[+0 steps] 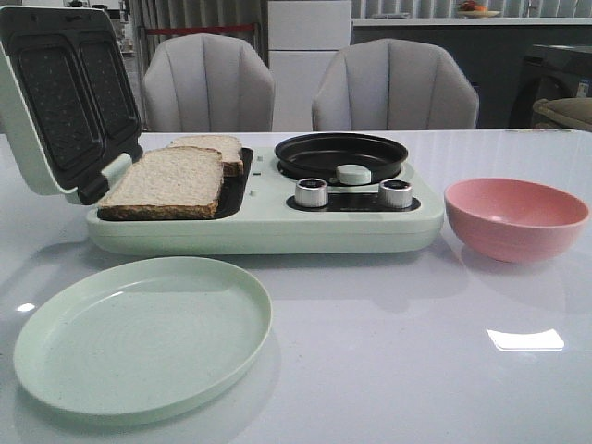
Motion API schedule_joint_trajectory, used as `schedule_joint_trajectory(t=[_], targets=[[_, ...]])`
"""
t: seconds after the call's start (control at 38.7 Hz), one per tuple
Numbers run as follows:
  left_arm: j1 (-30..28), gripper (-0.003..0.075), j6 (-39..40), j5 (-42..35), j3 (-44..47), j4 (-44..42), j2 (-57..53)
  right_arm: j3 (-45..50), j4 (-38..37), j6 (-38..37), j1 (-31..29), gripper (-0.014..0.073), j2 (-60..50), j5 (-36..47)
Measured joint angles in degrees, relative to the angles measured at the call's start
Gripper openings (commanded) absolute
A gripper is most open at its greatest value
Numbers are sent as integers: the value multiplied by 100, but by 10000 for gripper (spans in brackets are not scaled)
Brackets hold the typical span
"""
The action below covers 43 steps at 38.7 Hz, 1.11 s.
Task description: Make breakfast with bread and shrimp
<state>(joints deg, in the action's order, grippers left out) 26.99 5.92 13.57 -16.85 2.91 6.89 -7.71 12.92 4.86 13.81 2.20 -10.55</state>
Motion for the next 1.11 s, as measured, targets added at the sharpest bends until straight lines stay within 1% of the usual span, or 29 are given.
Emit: schedule_joint_trajectory(t=[0.26, 0.39, 0.54, 0.65, 0.77, 0.93, 1.11], targets=[[0, 543, 0, -27, -14, 0, 0, 0, 0, 0, 0, 487, -4, 22], [0, 543, 0, -27, -358, -55, 257, 0, 0, 0, 0, 487, -4, 22], [0, 518, 0, -56, -1146, -180, 1078, 0, 0, 0, 0, 487, -4, 22], [0, 489, 0, -56, -1716, -127, 1907, 0, 0, 0, 0, 487, -4, 22], [-41, 489, 0, -33, -2402, -127, 2980, 0, 0, 0, 0, 487, -4, 22], [-515, 489, 0, 249, -3215, -54, 4147, 0, 0, 0, 0, 487, -4, 22], [-1422, 489, 0, 787, -4209, 124, 5214, 0, 0, 0, 0, 487, -4, 22]])
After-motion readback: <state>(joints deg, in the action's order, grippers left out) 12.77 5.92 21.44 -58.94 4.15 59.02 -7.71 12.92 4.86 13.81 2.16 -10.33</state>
